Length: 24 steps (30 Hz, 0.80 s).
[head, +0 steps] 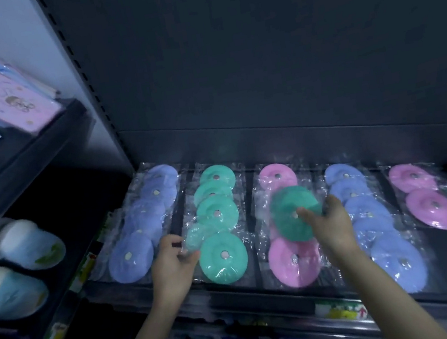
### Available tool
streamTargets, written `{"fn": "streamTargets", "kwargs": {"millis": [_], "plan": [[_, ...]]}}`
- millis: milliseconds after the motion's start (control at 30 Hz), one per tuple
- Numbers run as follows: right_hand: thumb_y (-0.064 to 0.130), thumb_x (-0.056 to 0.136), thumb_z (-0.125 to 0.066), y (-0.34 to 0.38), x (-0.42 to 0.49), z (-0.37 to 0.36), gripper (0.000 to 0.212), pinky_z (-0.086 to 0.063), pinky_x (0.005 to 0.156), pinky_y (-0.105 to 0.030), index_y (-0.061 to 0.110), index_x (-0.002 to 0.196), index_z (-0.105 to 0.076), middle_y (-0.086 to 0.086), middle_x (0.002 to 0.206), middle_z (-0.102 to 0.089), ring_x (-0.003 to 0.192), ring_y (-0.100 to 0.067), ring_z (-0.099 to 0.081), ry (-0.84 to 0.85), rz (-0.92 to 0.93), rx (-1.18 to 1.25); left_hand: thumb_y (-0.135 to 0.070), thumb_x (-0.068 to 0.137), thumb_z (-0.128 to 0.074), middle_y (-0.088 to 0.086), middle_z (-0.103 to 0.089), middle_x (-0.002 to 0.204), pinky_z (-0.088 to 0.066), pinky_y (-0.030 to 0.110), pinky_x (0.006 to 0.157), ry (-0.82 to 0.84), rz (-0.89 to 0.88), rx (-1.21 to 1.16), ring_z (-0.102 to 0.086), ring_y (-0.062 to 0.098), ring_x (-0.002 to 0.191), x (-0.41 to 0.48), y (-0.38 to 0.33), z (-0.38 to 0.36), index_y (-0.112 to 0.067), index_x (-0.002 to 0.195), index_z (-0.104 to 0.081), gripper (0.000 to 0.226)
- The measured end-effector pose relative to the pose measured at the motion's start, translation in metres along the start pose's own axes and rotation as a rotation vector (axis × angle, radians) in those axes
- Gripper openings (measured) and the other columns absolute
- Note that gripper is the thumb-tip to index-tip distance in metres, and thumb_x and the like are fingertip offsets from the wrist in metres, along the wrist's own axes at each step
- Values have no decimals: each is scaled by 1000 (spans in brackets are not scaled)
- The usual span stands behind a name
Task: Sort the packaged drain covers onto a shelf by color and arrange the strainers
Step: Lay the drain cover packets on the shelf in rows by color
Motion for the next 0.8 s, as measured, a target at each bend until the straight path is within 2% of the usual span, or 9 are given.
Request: {"fn": "streamTargets", "kwargs": {"millis": [67, 167, 267, 367, 433, 500, 567, 700, 800], "plan": [[16, 78, -73, 10, -4, -1, 62, -45, 78, -35, 5, 131, -42, -17, 114, -59, 102, -34, -58, -57, 168, -281, -7, 76, -74, -2, -58, 74, -41, 29, 65, 26, -13, 65, -57, 20, 72, 5, 1, 0, -9, 120, -46, 52], [9, 73, -76, 31, -25, -13, 77, -40, 95, -44, 2, 137, -35, -28, 130, -43, 116, -43, -44, -122, 454, -531, -8, 77, -71, -5, -58, 75, -37, 24, 68, 77, -81, 179, -56, 15, 73, 9, -3, 1, -9, 130, -43, 60], [5, 71, -76, 45, -53, -41, 61, -46, 93, -48, 5, 126, -51, -30, 135, -40, 115, -47, -48, -103, 683, -642, -8, 76, -69, -12, -53, 69, -34, 13, 54, 142, -144, 250, -52, 2, 62, 11, -11, -2, -18, 106, -49, 37], [14, 86, -58, 50, -91, -91, 32, -54, 78, -23, 16, 118, -59, -1, 130, -51, 103, -34, -60, 145, 812, -675, -15, 75, -69, 0, -62, 83, -39, 19, 65, 185, -143, 279, -58, 17, 82, 18, -12, -4, -12, 106, -55, 34], [23, 91, -43, 38, -108, -125, 30, -51, 80, -16, 21, 116, -59, 4, 128, -54, 108, -27, -61, 280, 876, -745, -19, 77, -69, 10, -60, 106, -40, 23, 80, 178, -130, 285, -55, 25, 105, 25, -12, -3, -8, 118, -54, 45], [18, 87, -48, 13, -111, -154, 35, -53, 90, -34, 22, 122, -52, -12, 134, -50, 122, -34, -50, 372, 914, -871, -18, 80, -69, 12, -60, 116, -42, 25, 87, 184, -104, 242, -56, 25, 109, 31, -11, -4, -4, 125, -51, 50], [10, 86, -50, -3, -107, -168, 49, -45, 99, -43, 24, 132, -39, -15, 139, -39, 132, -39, -35, 447, 823, -945, -16, 84, -66, 10, -64, 111, -46, 25, 84, 193, -76, 202, -61, 23, 100, 35, -10, -5, -3, 128, -49, 49], [6, 76, -60, 3, -101, -171, 64, -45, 98, -50, 24, 134, -39, -20, 142, -40, 129, -46, -38, 393, 809, -1000, -15, 90, -58, 0, -60, 89, -41, 23, 69, 150, -85, 193, -58, 17, 81, 46, -14, -6, -5, 125, -50, 37], [6, 78, -59, 10, -91, -172, 66, -41, 102, -54, 22, 138, -37, -22, 146, -33, 132, -48, -31, 397, 786, -989, -11, 92, -51, 8, -64, 89, -42, 27, 70, 132, -95, 237, -60, 23, 82, 55, -18, -6, -3, 117, -55, 26]]}}
Point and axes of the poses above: each hand's wrist, its own x-axis towards the middle knuckle, its own z-axis out of the back of the hand, y = z × x, the point moved 9 cm from there along x, towards the middle knuckle
